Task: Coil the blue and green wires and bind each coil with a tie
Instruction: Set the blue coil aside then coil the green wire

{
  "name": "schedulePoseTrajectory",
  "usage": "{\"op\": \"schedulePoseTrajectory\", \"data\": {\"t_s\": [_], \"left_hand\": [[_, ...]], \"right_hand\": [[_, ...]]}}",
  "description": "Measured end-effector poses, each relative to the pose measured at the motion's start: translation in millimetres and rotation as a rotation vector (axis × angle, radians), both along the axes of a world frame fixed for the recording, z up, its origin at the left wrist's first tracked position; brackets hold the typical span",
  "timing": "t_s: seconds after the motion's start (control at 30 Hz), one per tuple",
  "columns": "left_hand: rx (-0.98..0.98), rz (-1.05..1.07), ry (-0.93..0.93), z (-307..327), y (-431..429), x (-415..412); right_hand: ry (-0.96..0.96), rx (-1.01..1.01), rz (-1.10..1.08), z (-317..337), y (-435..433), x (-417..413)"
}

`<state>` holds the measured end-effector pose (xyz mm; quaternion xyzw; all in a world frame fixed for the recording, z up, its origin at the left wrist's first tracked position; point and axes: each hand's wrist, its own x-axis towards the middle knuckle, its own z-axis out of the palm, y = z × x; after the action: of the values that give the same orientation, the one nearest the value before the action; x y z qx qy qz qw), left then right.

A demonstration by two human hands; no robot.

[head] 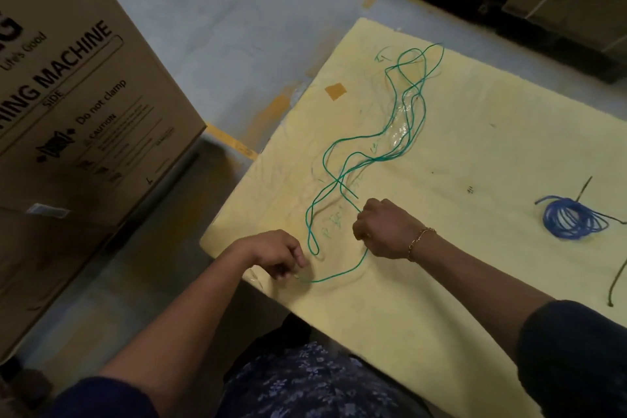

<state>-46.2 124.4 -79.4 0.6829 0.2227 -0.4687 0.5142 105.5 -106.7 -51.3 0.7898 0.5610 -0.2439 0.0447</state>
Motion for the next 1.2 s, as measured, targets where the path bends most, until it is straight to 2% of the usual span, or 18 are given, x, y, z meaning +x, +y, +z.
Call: {"op": "schedulePoseTrajectory", "data": {"t_s": [0.13,0.27,0.4,0.5,0.57,0.73,0.87,0.93,1.0,1.1,1.2], "left_hand": [[0.02,-0.15,-0.052,31.1,-5.0,25.7],[0.054,-0.314,-0.109,57.1,-35.1,52.4],[0.039,-0.484,-0.137,82.8,-71.2,73.3],[0.002,-0.58,-0.143,106.2,-96.2,87.7],[-0.045,-0.59,-0.174,124.4,-114.0,95.4],[-0.234,-0.43,-0.314,169.0,-165.6,114.1],[-0.235,-0.447,-0.456,199.6,-197.8,125.9],[-0.302,-0.449,-0.502,213.2,-209.4,127.9],[-0.469,-0.312,-0.52,226.4,-217.1,128.9],[-0.869,0.161,-0.489,250.5,-217.2,135.0],[-1.07,0.562,-0.523,259.1,-200.1,153.4]], "right_hand": [[0.189,0.046,-0.286,35.8,-14.0,10.8],[0.26,0.144,-0.515,64.5,-32.3,25.1],[0.123,0.168,-0.527,88.5,-67.9,41.5],[0.027,0.258,-0.558,112.9,-102.9,53.7],[0.011,0.353,-0.621,131.0,-123.4,61.1],[0.005,0.519,-0.739,168.3,-151.5,73.2],[-0.038,0.534,-0.764,183.7,-167.1,77.9],[-0.012,0.549,-0.788,184.9,-174.5,76.9],[0.099,0.643,-0.872,183.8,-180.5,74.2],[0.283,0.8,-1.005,179.0,-187.6,69.4],[0.429,0.856,-1.096,166.6,-198.2,62.2]]}}
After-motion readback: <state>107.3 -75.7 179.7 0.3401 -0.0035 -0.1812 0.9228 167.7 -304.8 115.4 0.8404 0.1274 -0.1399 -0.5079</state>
